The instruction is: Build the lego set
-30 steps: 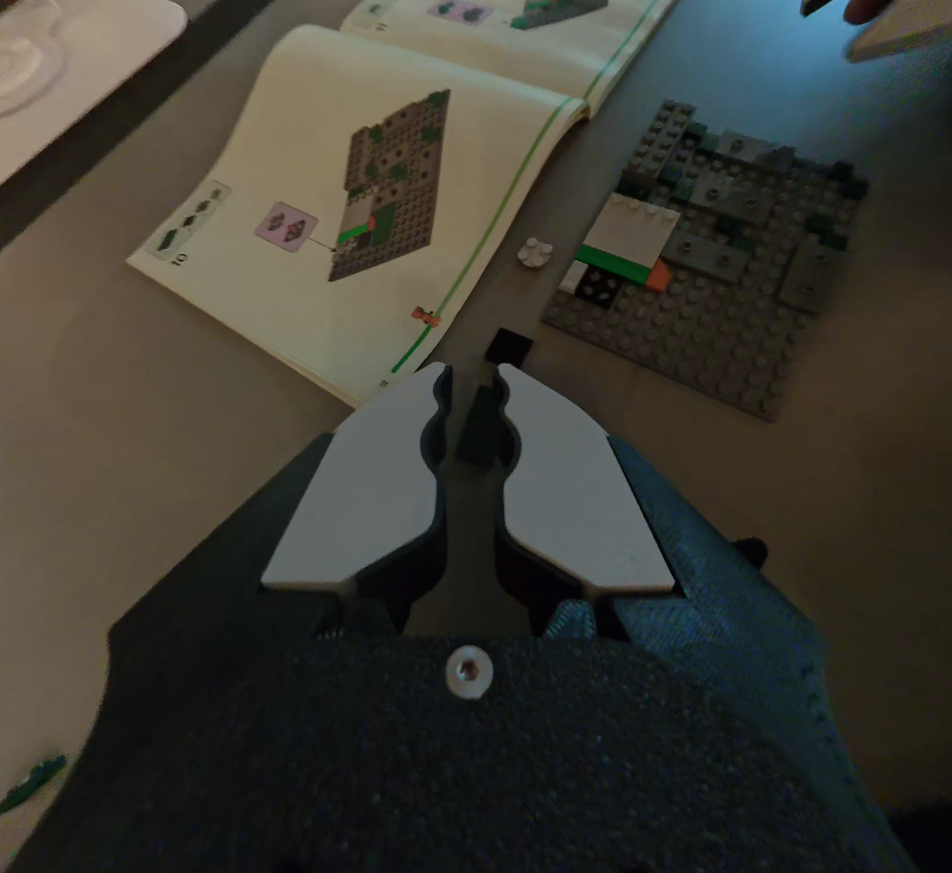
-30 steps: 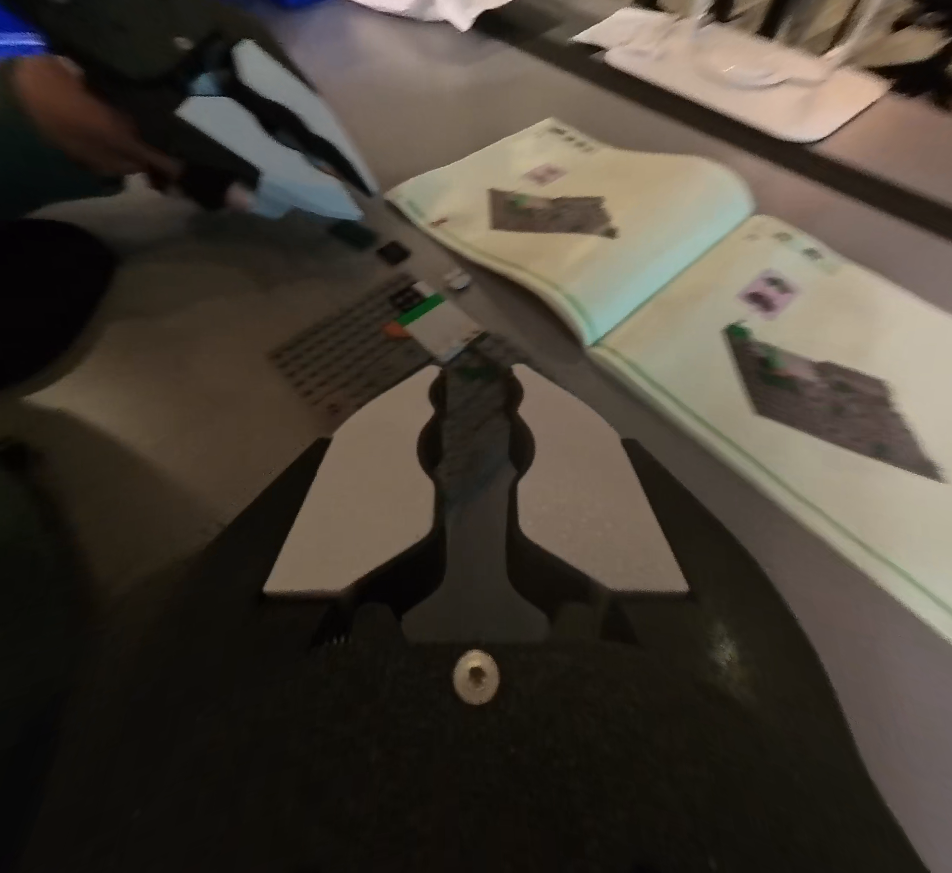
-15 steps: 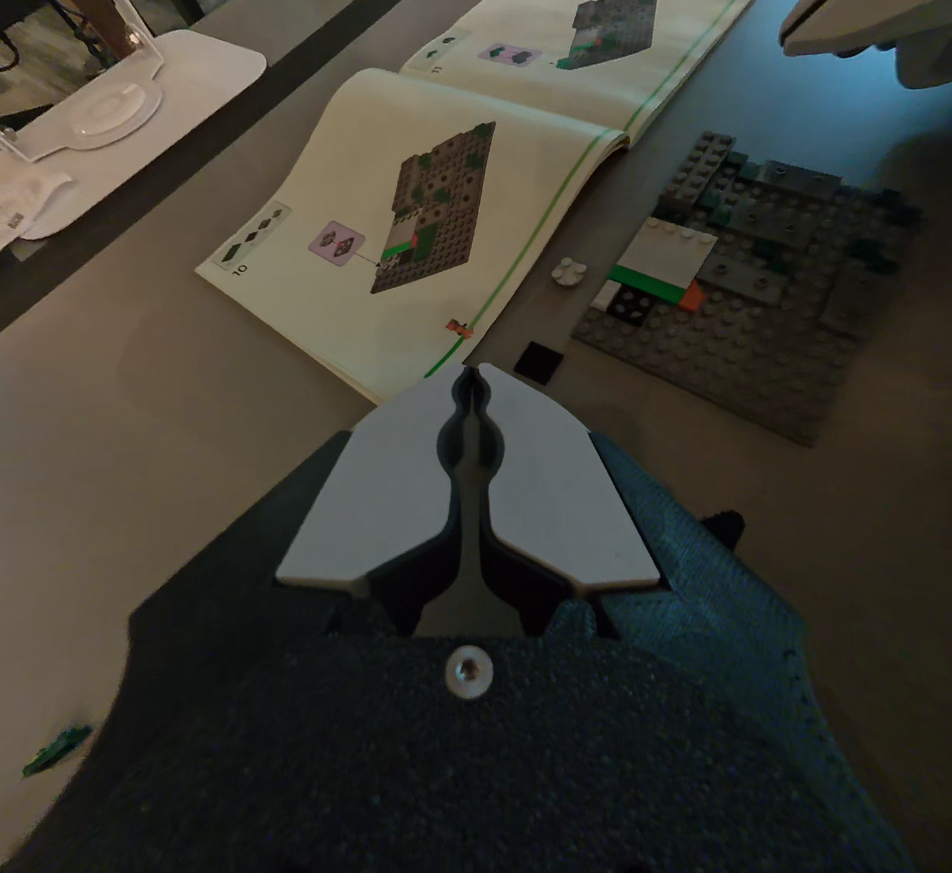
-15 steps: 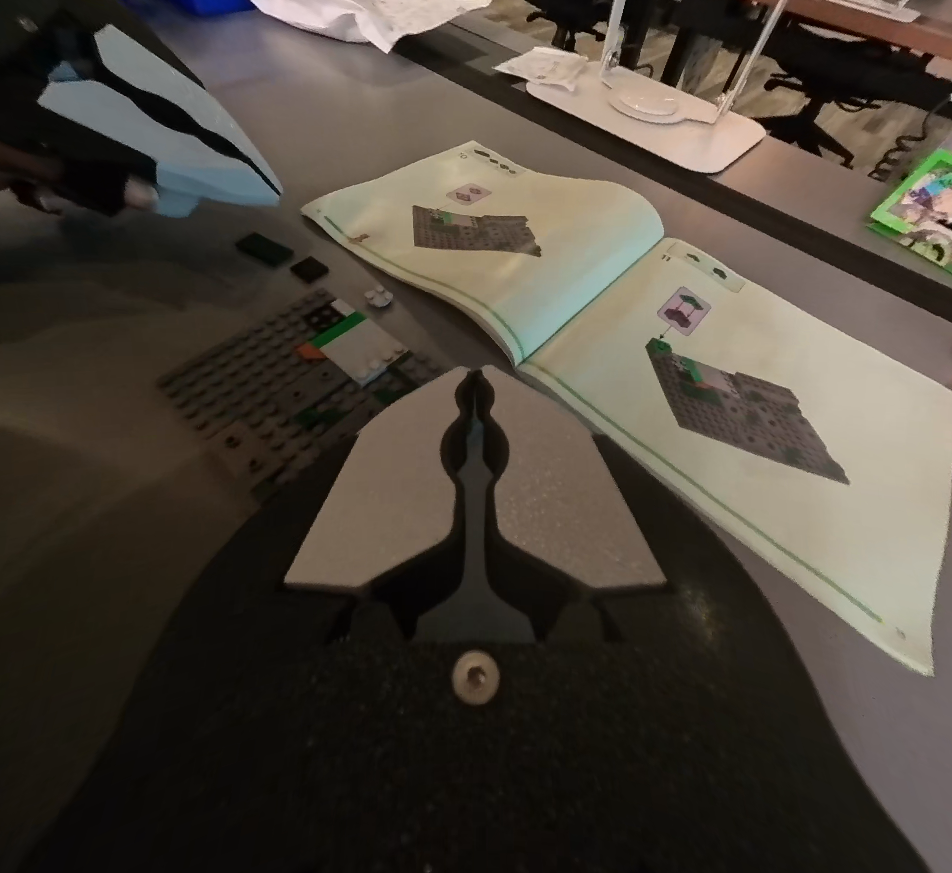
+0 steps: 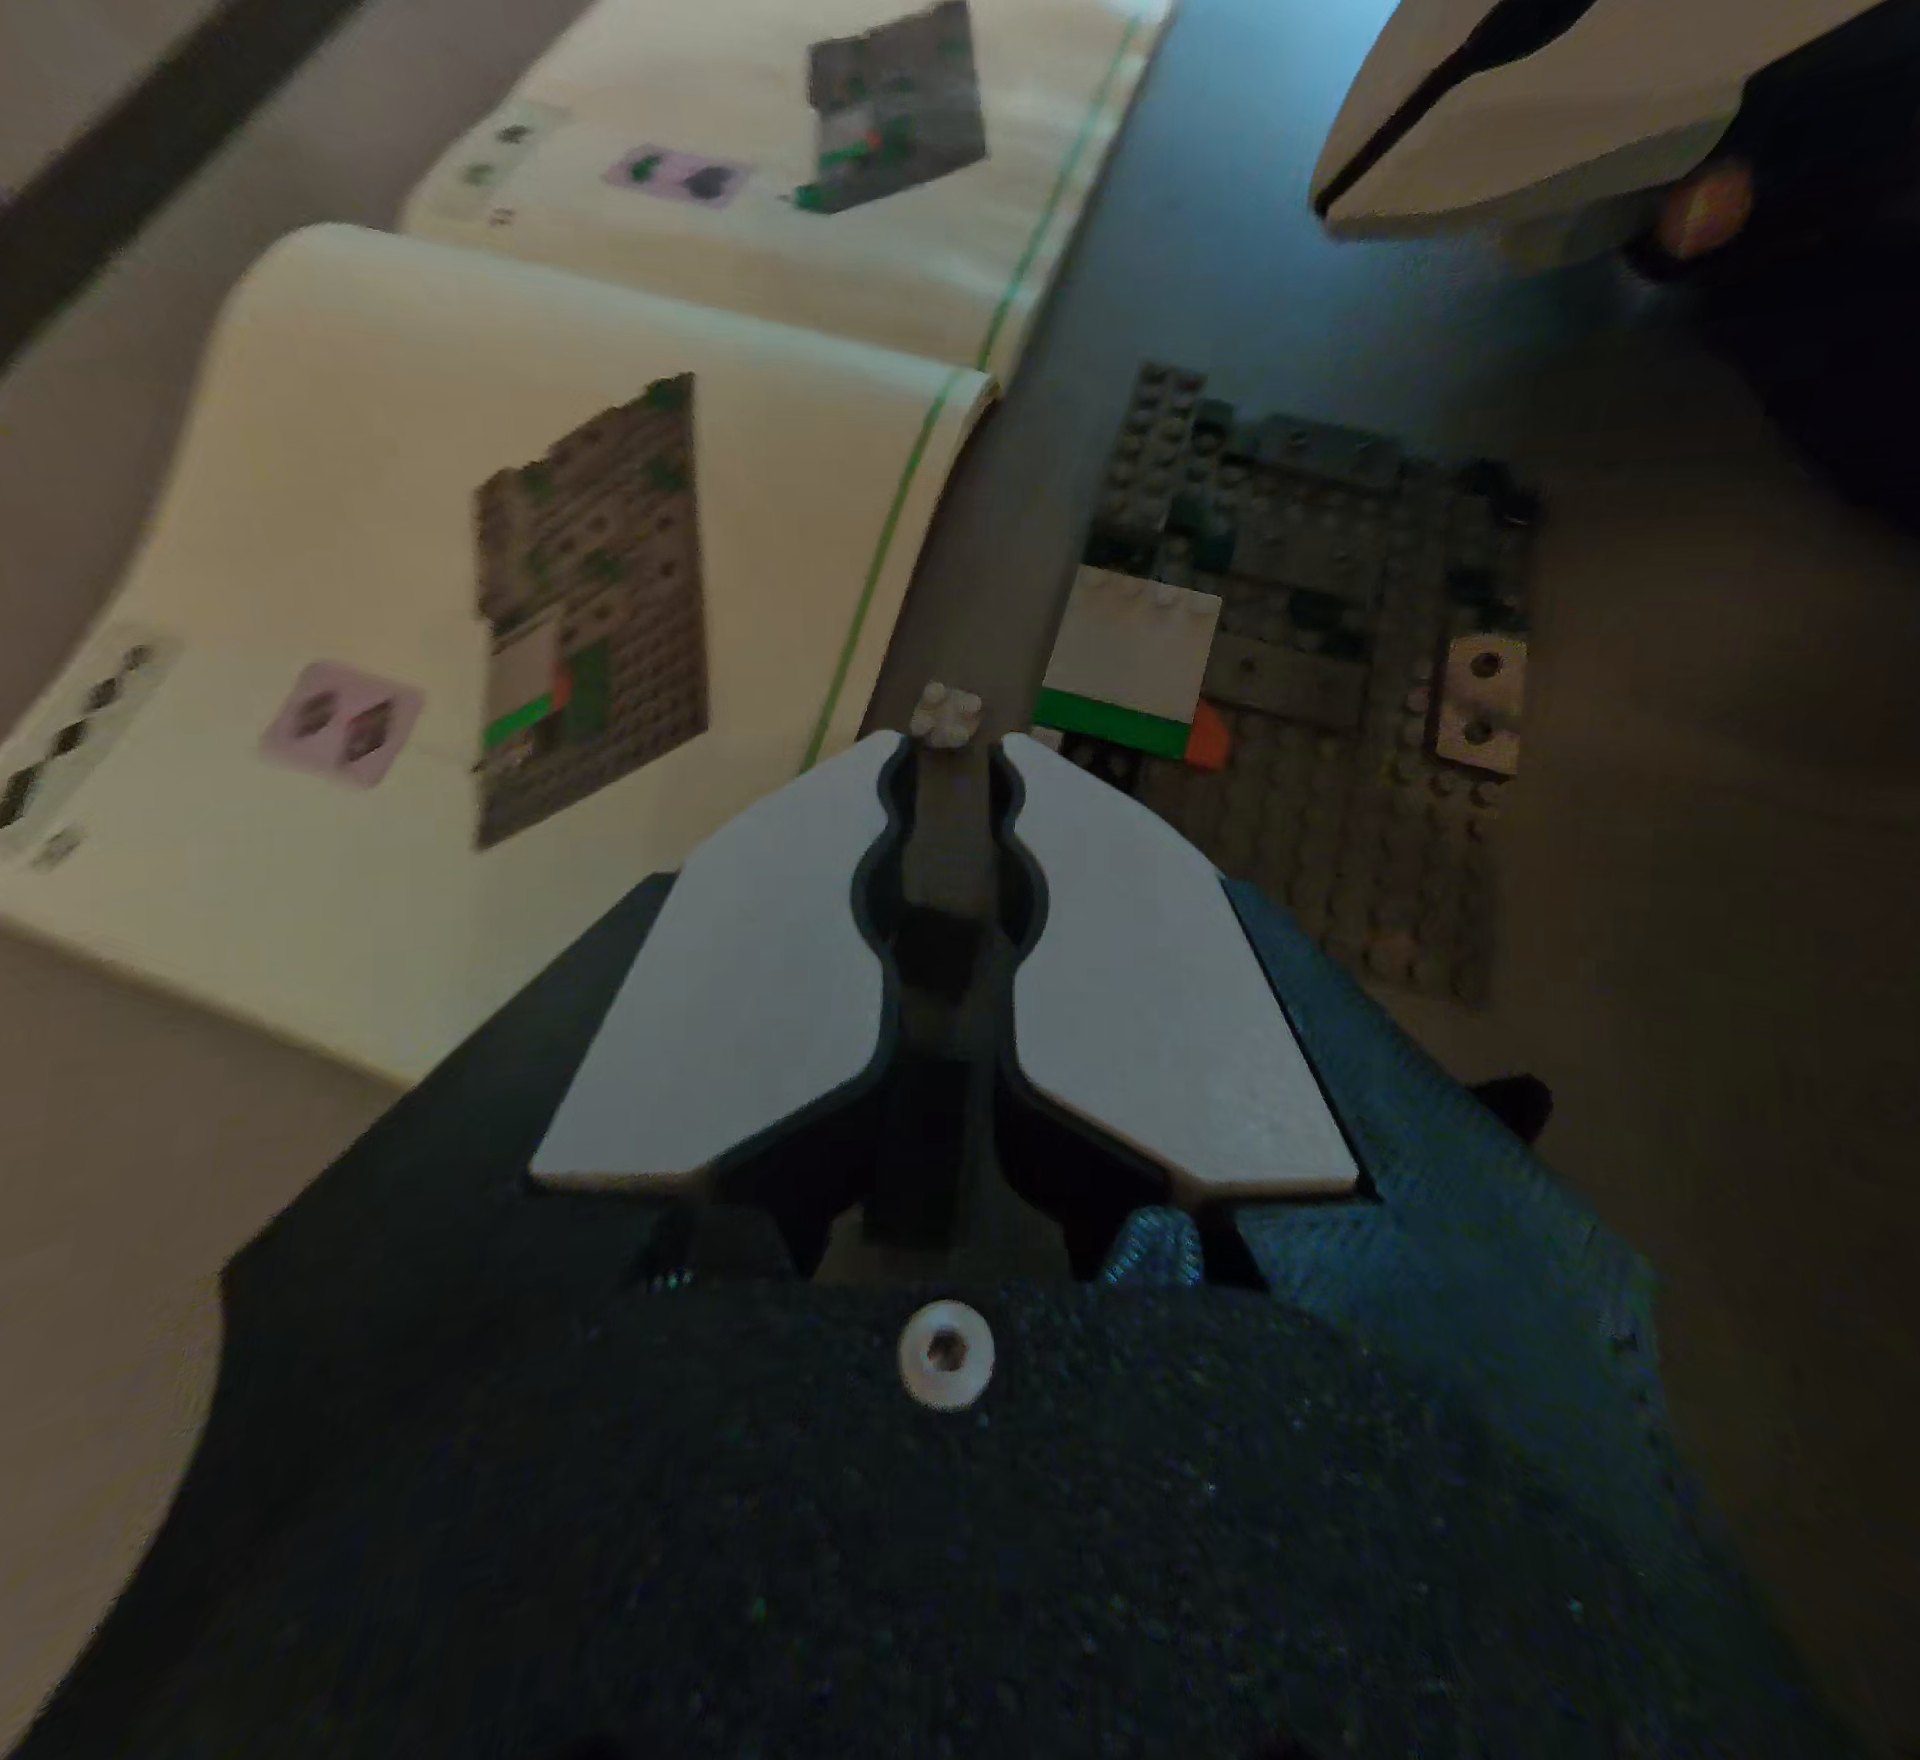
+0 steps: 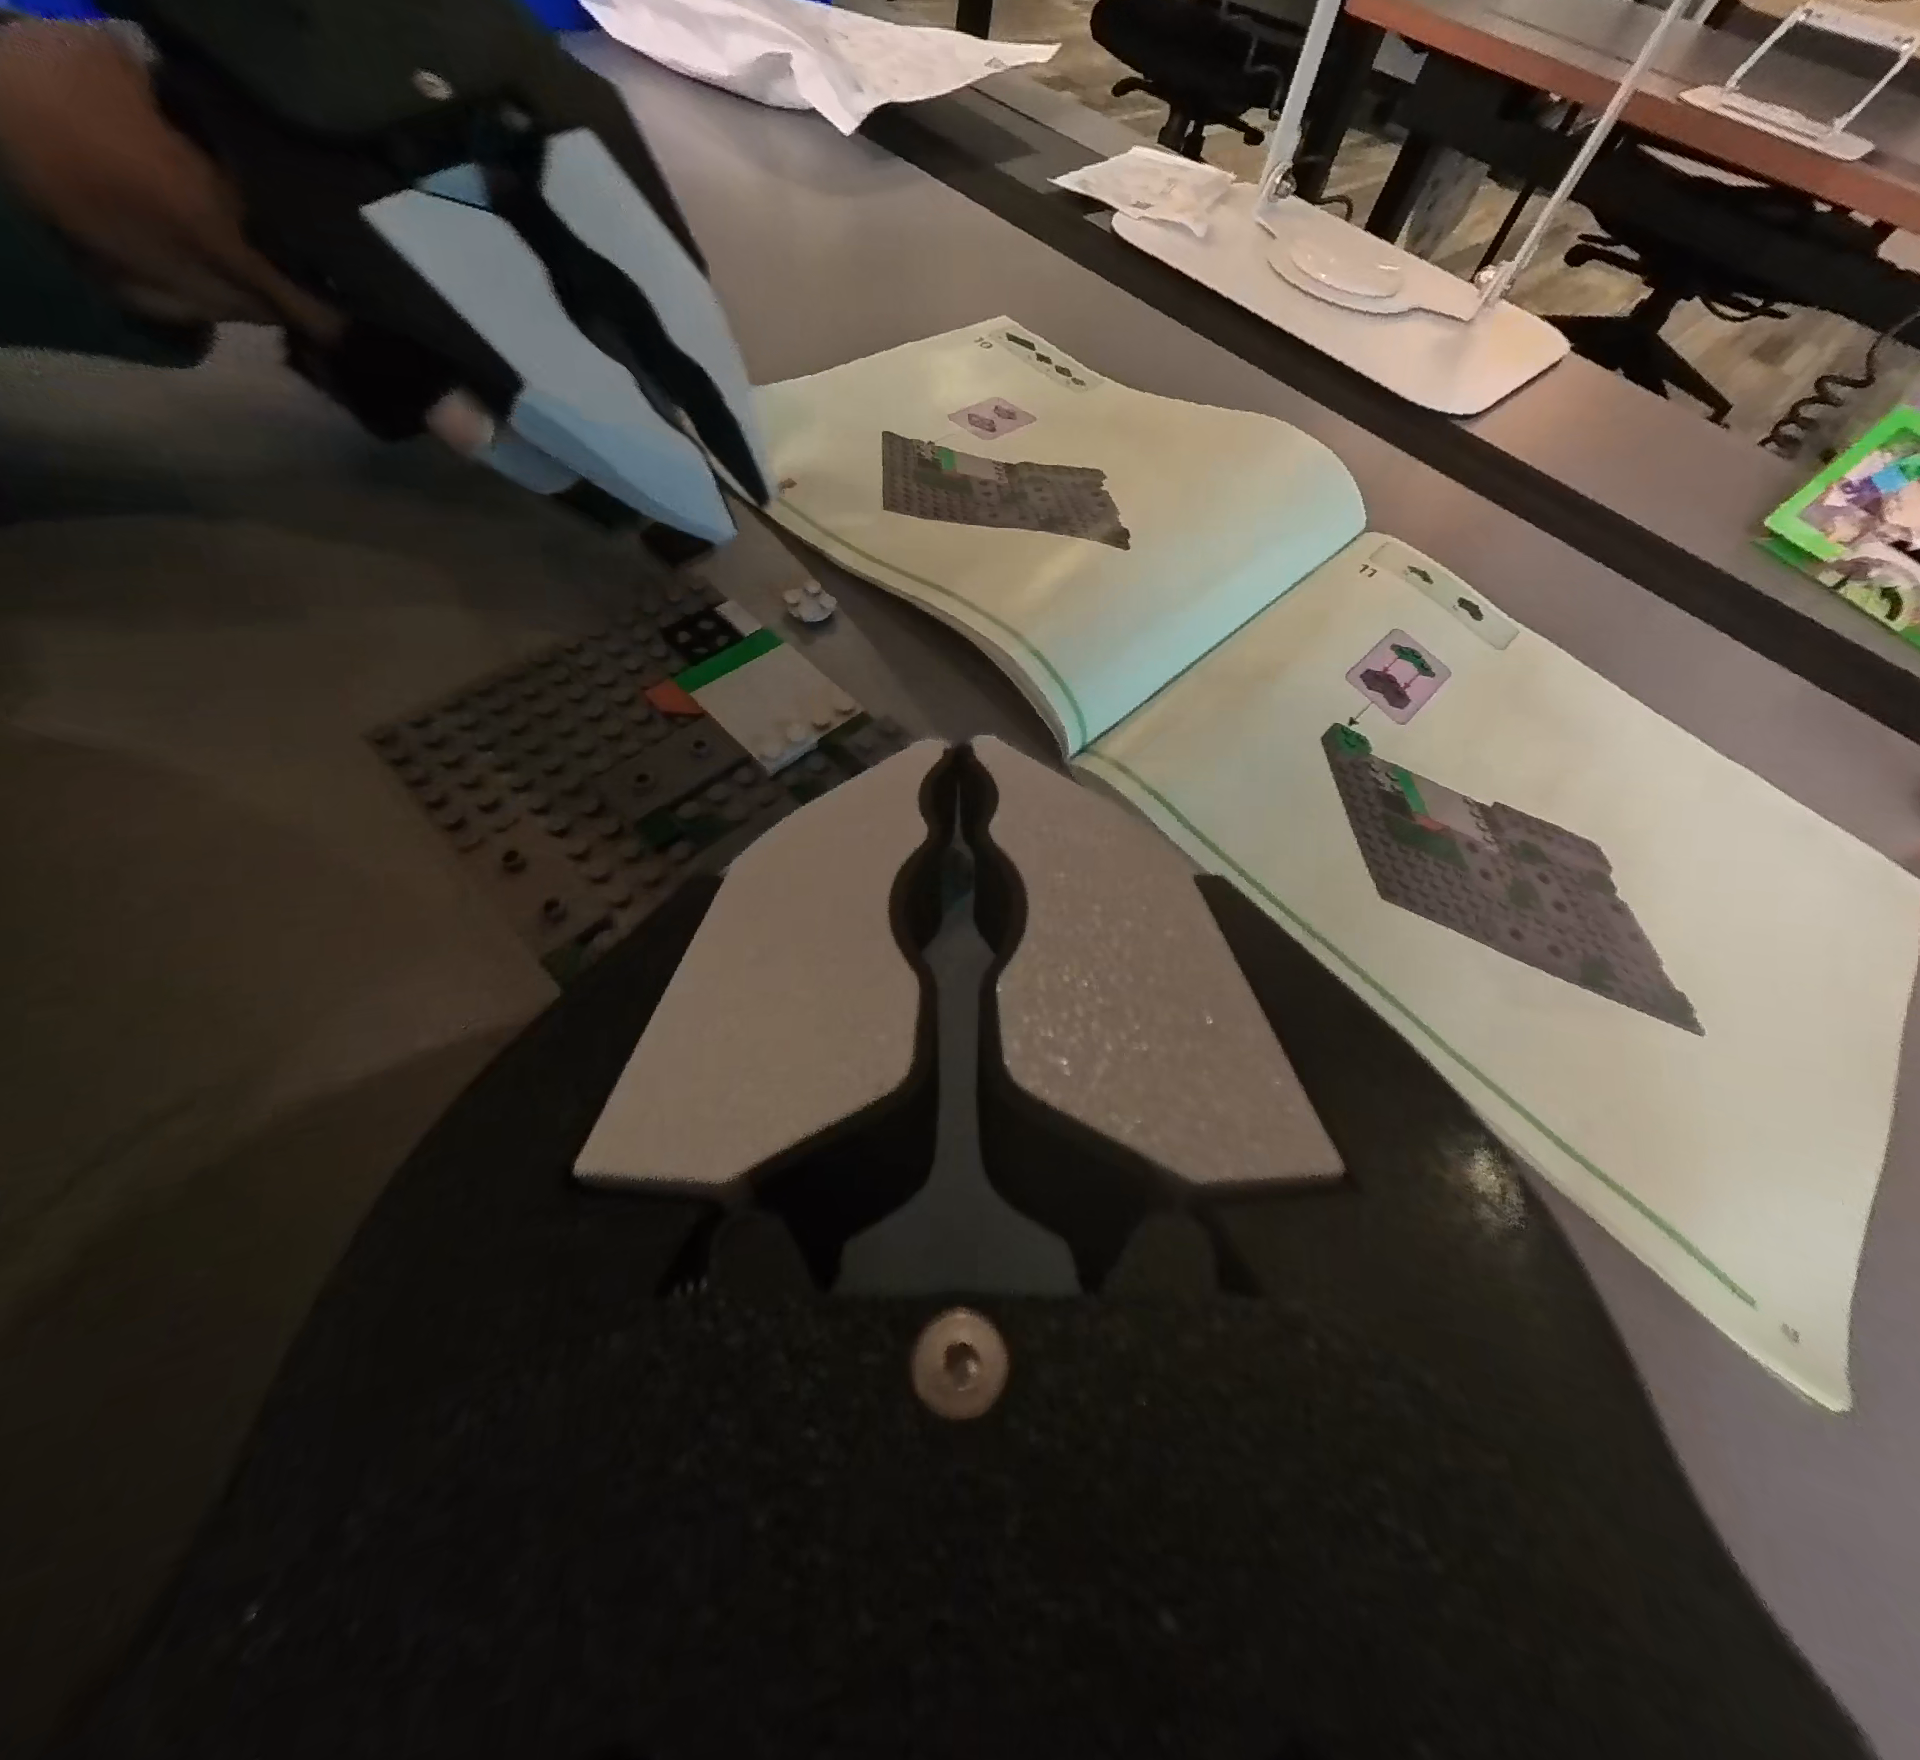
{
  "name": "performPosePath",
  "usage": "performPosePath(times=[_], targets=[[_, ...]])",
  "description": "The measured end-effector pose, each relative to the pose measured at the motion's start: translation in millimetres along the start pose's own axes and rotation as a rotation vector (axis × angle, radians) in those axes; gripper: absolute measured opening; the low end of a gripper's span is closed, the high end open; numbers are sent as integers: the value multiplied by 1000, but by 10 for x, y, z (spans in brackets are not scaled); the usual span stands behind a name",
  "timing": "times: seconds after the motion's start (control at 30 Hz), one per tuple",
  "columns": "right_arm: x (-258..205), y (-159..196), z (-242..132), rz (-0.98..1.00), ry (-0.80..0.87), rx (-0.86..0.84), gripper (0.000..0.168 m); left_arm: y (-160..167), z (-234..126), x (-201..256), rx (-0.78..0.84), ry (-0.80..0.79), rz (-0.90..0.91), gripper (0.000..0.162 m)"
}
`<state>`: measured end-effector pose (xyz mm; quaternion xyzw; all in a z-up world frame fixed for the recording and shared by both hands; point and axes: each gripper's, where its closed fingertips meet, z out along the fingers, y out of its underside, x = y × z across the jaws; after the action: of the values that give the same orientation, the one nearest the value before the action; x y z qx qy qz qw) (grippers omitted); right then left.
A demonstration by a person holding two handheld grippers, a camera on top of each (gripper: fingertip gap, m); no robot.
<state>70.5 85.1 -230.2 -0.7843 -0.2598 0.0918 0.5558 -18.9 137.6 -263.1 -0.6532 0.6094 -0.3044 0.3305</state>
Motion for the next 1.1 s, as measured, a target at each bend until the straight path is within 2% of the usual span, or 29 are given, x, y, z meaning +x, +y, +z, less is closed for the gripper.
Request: performPosePath(times=[0.33,0.67,1.1], targets=[[24,21,-41,13,-2,-6,0,47,252,30,-89,123,31,18],[14,50,-22,29,-18,-21,0,85,298,15,-160,112,120,14],[-3,65,-16,38,-33,-28,0,87,312,11,-192,118,104,12]])
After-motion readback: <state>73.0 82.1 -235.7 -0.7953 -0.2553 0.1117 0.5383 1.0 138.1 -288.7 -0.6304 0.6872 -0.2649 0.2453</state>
